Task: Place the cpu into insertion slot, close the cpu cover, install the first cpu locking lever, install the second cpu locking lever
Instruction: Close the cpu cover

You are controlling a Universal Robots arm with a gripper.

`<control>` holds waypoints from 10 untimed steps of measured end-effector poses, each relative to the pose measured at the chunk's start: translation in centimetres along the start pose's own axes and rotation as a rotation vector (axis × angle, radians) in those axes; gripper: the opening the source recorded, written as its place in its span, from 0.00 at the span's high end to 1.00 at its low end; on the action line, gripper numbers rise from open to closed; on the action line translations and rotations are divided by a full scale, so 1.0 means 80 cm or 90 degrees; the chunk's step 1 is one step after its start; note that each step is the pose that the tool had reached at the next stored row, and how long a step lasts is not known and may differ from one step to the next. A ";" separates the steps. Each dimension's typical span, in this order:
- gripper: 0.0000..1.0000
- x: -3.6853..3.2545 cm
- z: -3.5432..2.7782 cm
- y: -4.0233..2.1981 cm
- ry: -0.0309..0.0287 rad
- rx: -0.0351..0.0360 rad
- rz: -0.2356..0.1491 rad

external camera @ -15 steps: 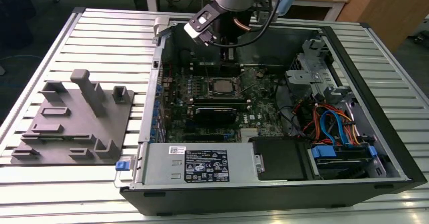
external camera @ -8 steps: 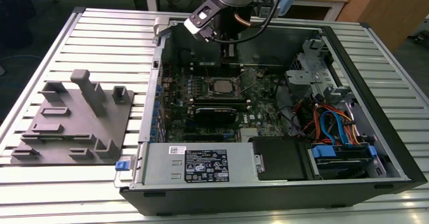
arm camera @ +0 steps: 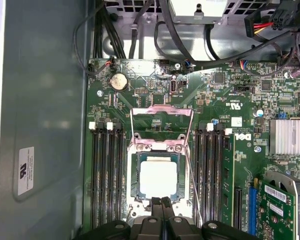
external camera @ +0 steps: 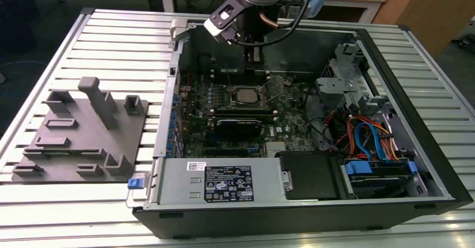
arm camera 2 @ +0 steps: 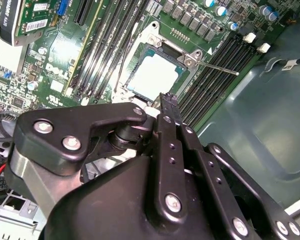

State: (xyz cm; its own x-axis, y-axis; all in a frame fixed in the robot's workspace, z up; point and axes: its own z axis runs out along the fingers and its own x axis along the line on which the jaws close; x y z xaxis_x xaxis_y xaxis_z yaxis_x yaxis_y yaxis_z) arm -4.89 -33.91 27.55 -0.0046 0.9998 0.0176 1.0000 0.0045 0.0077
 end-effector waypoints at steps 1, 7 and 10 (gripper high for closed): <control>0.90 0.0000 0.0000 0.0005 0.0000 0.0000 0.000; 0.90 0.0000 0.0001 0.0042 0.0001 -0.0001 0.000; 0.90 0.0000 0.0001 0.0054 0.0001 -0.0001 0.000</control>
State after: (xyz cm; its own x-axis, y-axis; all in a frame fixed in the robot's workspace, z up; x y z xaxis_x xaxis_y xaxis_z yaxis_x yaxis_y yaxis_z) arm -4.46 -33.91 27.54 -0.0045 0.9998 0.0178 1.0000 0.0044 0.0078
